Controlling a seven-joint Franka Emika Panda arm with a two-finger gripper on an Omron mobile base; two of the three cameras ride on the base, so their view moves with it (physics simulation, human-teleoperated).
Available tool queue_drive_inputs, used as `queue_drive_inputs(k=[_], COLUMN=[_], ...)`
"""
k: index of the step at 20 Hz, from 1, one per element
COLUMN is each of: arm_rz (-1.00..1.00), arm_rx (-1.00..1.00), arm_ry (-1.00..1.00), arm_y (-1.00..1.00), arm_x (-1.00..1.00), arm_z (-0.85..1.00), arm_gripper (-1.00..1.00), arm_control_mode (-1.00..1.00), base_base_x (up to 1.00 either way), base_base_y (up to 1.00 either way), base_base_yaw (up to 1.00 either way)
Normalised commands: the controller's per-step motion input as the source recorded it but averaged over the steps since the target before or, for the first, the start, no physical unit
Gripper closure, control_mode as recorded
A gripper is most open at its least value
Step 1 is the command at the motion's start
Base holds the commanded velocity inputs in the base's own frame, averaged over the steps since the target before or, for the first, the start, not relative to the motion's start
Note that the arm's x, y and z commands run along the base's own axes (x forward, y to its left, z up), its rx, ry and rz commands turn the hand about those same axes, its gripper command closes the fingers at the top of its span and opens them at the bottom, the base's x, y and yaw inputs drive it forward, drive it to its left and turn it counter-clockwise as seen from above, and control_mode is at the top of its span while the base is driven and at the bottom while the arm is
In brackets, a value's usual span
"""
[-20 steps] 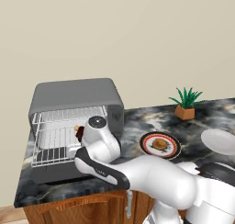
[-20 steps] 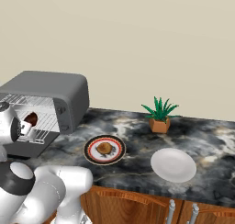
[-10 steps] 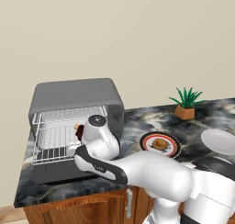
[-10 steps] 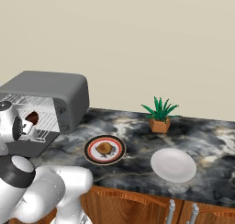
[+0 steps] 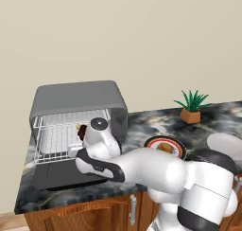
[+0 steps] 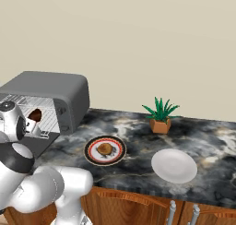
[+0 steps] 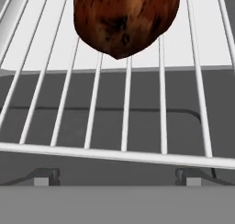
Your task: Open the toaster oven door. Place the bread on the top rack in the toaster oven and place the steak on the bottom rack.
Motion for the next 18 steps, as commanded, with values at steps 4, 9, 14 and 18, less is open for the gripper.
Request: queue_drive_inputs(k=[4, 9, 14, 18], arm_rz=[0.00, 0.00, 0.00, 0.00], arm_rx=[0.00, 0.00, 0.00, 0.02], arm_ry=[-0.02, -0.02, 0.00, 0.00], arm_y=[0.11, 0.12, 0.15, 0.10], arm_x=[0.32, 0.28, 0.27, 0.29], arm_z=[-0.03, -0.08, -0.10, 0.00], arm_gripper=[-1.00, -1.00, -1.00, -1.00], arm_control_mode=[-1.00, -1.00, -1.00, -1.00], base_base_x=[0.00, 0.00, 0.00, 0.00], base_base_y=[0.00, 0.00, 0.00, 0.00], base_base_yaw=[0.00, 0.00, 0.00, 0.00])
